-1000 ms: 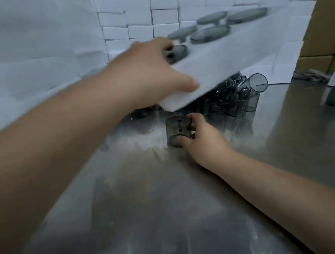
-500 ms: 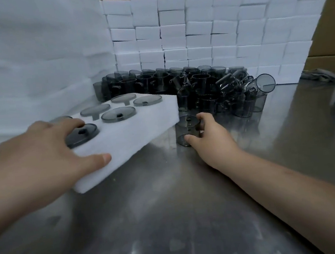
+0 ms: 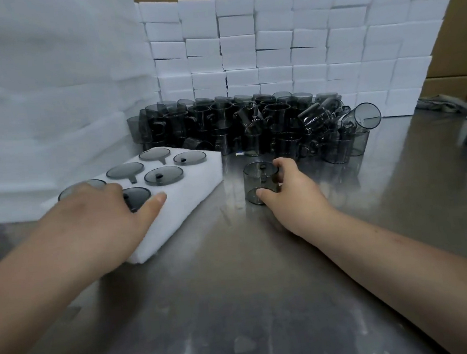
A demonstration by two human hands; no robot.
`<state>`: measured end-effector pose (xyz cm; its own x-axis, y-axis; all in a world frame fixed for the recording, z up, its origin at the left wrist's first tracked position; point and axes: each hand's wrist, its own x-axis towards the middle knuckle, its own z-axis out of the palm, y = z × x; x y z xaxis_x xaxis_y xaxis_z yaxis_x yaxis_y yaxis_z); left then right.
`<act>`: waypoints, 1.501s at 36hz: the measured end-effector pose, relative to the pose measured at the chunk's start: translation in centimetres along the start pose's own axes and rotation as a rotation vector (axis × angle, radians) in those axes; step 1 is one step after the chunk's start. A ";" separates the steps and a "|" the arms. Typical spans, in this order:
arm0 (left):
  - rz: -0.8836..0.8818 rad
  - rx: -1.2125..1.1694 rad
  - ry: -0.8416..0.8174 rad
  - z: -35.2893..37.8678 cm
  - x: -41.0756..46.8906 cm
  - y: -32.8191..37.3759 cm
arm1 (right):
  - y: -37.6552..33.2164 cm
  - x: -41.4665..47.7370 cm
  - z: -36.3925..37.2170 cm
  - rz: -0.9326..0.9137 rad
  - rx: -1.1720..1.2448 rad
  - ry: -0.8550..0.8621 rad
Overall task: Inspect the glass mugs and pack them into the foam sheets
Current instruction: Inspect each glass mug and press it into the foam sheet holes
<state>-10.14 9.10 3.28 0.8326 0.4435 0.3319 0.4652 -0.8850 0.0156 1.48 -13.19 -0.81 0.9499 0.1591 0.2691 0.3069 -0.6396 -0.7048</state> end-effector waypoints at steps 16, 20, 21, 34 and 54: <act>0.110 0.092 0.030 0.5 -0.8 -0.2 | 0.0 0.0 0.0 -0.015 0.003 -0.007; 0.091 0.131 0.020 0.4 -0.4 0.6 | 0.1 0.0 0.0 -0.013 0.007 -0.003; 0.090 0.131 0.001 0.4 -0.3 0.6 | 0.1 0.0 0.0 -0.014 0.008 -0.004; 0.439 -0.650 0.283 -4.1 -4.3 9.7 | -0.3 -0.2 -0.3 -0.019 0.134 0.095; 0.215 -1.248 -0.157 3.5 0.6 12.4 | -1.0 -0.8 -0.7 -0.143 0.259 0.120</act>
<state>-2.85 -1.13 0.38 0.9219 0.2114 0.3248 -0.2089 -0.4349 0.8759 0.37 -13.20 0.17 0.8869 0.1344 0.4421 0.4565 -0.4016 -0.7939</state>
